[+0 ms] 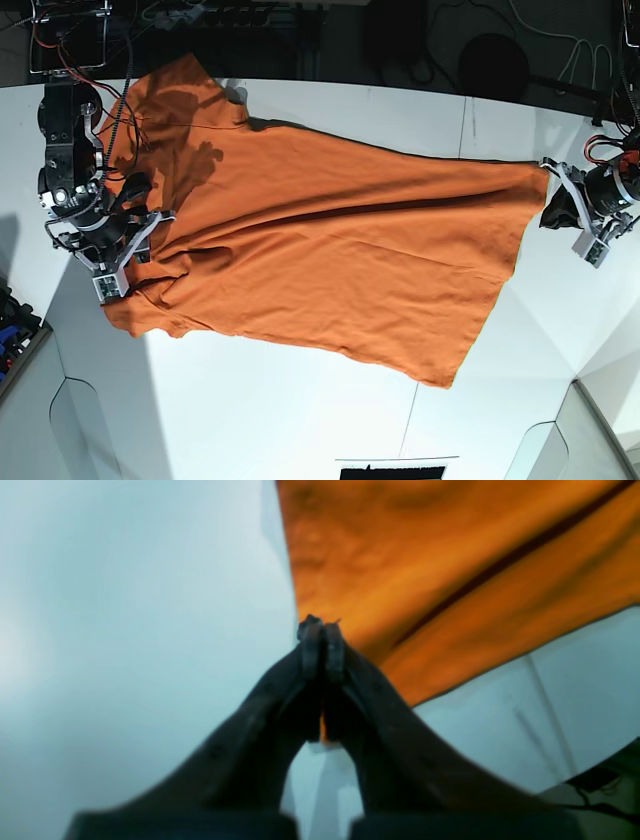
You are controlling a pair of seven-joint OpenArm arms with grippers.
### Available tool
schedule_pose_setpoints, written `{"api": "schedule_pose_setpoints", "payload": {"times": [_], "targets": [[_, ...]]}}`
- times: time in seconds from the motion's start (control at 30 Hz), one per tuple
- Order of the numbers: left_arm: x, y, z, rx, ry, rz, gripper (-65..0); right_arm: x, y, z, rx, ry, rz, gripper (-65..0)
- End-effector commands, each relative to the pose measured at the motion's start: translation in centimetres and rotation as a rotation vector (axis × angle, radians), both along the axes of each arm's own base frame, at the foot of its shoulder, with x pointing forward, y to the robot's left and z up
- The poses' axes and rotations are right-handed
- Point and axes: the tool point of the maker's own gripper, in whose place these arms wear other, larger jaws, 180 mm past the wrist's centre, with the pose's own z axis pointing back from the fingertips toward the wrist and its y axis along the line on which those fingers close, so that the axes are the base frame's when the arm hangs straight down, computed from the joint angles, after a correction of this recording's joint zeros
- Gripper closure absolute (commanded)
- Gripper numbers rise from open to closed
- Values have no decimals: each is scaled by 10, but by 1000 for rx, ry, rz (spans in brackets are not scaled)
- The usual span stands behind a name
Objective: Layout the t-shirt on the table in an organized manner, then fold the t-shirt properly
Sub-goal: 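Release the shirt with the left gripper and move it over the shirt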
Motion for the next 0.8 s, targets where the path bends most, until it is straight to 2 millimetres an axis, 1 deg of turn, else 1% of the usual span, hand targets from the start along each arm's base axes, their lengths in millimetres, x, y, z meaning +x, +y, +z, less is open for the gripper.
{"api": "schedule_pose_setpoints", "payload": {"times": [0.0,0.07,0.1,0.23,0.3,0.4,0.5,0.57,0.6,0.7,0.73,0.77], "targets": [[15,-1,21,0,-67,-18,0,11,-8,17,-4,-55,-17,-250],[21,-5,28,-22,-88,-21,0,10,-10,16,-2,-48,-26,-312],[22,-7,30,-30,-93,-25,0,9,-11,16,-2,-45,-28,-323],[28,-10,35,-42,-112,-33,0,11,-12,18,-1,-54,-32,-324],[28,-13,35,-44,-110,-41,-39,13,-14,20,1,-69,-49,-324],[29,-24,30,-53,-97,-72,-129,15,-24,24,5,-93,-96,-324],[36,-47,28,-70,-99,-134,-197,16,-37,29,8,-110,-140,-324],[46,-69,30,-77,-119,-194,-214,15,-47,29,11,-114,-170,-324],[52,-80,31,-71,-132,-224,-213,15,-52,27,15,-114,-182,-323],[76,-115,33,-57,-175,-290,-213,15,-59,10,32,-91,-206,-315],[85,-126,31,-59,-183,-297,-213,16,-60,4,37,-82,-211,-295],[94,-138,30,-64,-188,-307,-213,18,-61,1,41,-75,-216,-259]]}}
